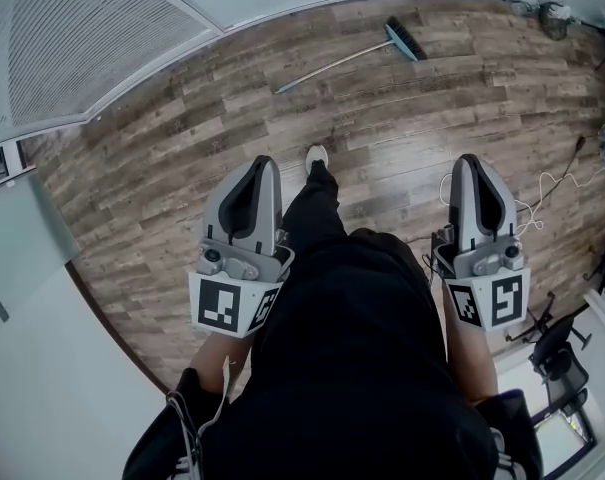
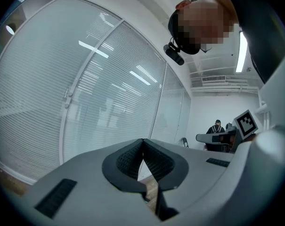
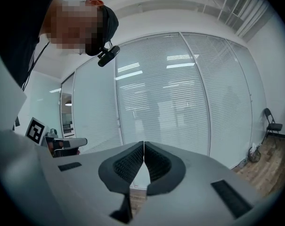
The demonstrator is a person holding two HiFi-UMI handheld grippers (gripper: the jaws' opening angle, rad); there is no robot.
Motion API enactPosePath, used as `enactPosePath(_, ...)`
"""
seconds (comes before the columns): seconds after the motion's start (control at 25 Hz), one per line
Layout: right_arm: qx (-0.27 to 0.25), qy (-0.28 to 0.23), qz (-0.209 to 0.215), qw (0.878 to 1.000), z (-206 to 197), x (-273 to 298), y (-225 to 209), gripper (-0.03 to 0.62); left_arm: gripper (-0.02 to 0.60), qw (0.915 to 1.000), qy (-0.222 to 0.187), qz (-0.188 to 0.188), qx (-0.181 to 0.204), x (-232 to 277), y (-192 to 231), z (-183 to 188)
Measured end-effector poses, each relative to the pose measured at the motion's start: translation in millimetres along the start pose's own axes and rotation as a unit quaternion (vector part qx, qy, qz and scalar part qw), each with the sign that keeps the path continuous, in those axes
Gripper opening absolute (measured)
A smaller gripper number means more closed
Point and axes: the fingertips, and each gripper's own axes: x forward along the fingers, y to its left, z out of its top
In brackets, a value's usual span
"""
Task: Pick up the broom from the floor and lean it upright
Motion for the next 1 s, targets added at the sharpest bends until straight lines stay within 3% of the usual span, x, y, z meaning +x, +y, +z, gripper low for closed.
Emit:
enactPosePath(0.36,-0.032,-0.026,0.012,0.999,22.7,40.5,23.5,0.020,0.018,0.9998,0.002,-0.020,-0.007,-0.9,16.2,-0.2)
enactPosePath(0.64,-0.037,-0.003,0.004,0.999,18.1,52.2,26.9,0.020,0.018,0.9998,-0.017,-0.011,-0.008,5.2,37.9,10.8)
enactPosePath(0.8,-0.050,-0.004,0.021,0.999,22.6,68.2,37.0,0.020,0.018,0.9996,-0.026,0.002,-0.009,2.1,53.7,17.8)
enactPosePath(1.0,-0.017,-0.012,0.033,0.999,23.5,80.0,54.8,0.020,0.018,0.9994,-0.032,0.013,0.000,-6.2,64.5,24.6)
